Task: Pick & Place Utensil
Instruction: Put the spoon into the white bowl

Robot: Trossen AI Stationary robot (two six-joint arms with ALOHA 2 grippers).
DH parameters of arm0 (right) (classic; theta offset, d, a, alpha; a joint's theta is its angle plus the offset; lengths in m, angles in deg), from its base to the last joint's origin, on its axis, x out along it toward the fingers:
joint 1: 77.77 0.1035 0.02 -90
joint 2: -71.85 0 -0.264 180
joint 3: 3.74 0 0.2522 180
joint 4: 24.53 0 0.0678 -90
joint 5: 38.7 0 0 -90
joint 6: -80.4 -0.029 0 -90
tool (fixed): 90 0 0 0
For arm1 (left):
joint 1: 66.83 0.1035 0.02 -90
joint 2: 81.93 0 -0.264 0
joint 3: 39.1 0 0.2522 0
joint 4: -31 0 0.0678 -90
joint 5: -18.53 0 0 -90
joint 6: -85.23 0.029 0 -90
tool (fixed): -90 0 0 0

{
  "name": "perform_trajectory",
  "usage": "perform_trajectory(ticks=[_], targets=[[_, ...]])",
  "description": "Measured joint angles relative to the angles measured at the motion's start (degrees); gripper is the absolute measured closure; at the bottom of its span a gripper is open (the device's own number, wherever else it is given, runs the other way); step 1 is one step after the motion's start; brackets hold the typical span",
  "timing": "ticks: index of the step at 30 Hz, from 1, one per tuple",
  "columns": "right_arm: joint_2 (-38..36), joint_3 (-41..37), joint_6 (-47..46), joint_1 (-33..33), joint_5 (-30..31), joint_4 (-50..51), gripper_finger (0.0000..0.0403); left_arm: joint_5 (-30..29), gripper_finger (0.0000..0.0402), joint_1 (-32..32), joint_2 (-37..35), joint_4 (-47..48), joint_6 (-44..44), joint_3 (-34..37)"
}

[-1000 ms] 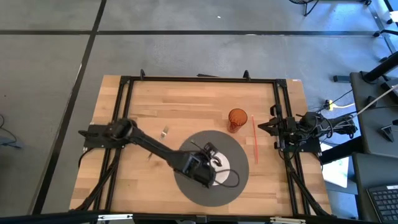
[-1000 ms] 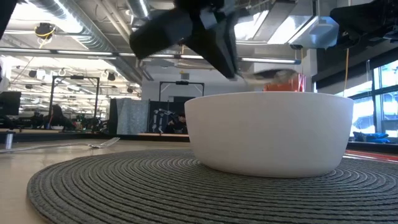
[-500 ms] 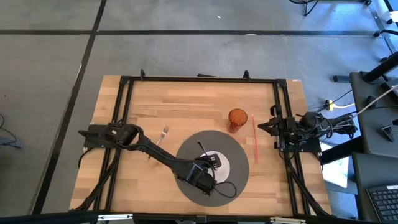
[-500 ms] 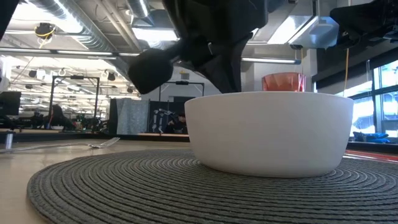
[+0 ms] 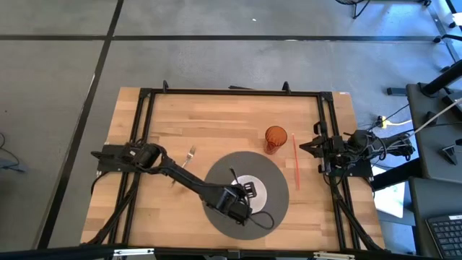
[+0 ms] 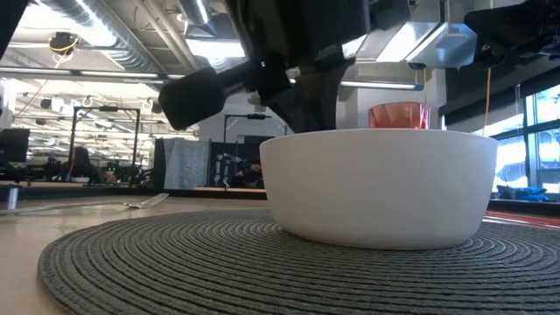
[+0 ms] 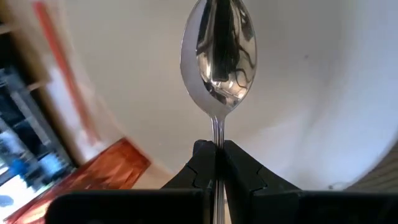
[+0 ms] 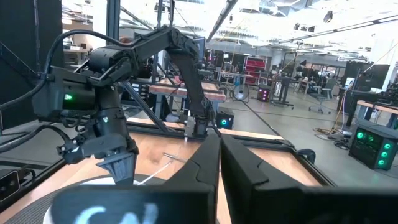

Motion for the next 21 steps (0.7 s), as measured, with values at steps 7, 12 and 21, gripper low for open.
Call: perform_trajectory(ticks=[7,12,21], targets=[[-0.02,0.00,0.00,-0.01,0.00,0.03,0.0386,4.46,0.0391,1.92,0.00,-0.01,-1.35,0.00],[-0.02,0.00,0.00,-0.01,0.00,0.44,0.0386,4.56,0.0381,2.78,-0.01,-0.21,-2.60,0.01],[-0.02,0.00,0.02,0.00,0.00,0.44,0.0386,5.09,0.0378,2.64,-0.02,-0.27,-2.74,0.02]])
